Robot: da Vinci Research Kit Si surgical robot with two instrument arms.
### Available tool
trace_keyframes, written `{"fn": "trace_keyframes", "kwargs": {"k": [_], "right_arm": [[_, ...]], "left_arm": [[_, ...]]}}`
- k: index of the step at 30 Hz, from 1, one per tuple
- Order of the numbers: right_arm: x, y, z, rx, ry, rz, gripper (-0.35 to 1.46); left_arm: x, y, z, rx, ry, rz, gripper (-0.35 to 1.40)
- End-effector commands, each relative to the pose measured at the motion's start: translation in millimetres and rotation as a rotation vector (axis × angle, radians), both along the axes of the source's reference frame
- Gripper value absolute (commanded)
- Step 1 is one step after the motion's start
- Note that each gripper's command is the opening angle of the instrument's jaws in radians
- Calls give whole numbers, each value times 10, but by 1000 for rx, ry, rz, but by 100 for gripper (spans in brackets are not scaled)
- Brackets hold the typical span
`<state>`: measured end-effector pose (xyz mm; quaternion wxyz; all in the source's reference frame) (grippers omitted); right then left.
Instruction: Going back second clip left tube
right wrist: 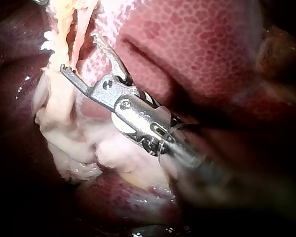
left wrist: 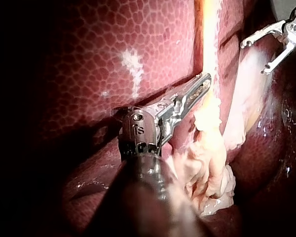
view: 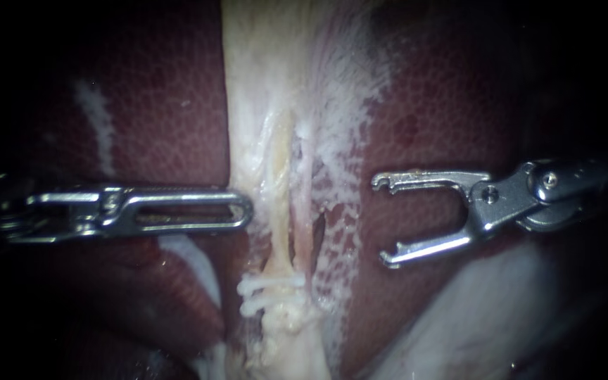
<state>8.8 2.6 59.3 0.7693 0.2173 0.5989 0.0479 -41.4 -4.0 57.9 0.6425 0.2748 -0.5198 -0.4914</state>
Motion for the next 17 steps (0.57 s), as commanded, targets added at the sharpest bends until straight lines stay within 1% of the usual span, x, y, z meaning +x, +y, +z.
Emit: {"fn": "trace_keyframes", "kwargs": {"k": [1,17], "right_arm": [[0,0,0,0,0,0,60],[-1,0,0,0,0,0,60]], "left_arm": [[-1,0,0,0,-1,1,-35],[-2,-1,1,0,-2,3,-35]]}}
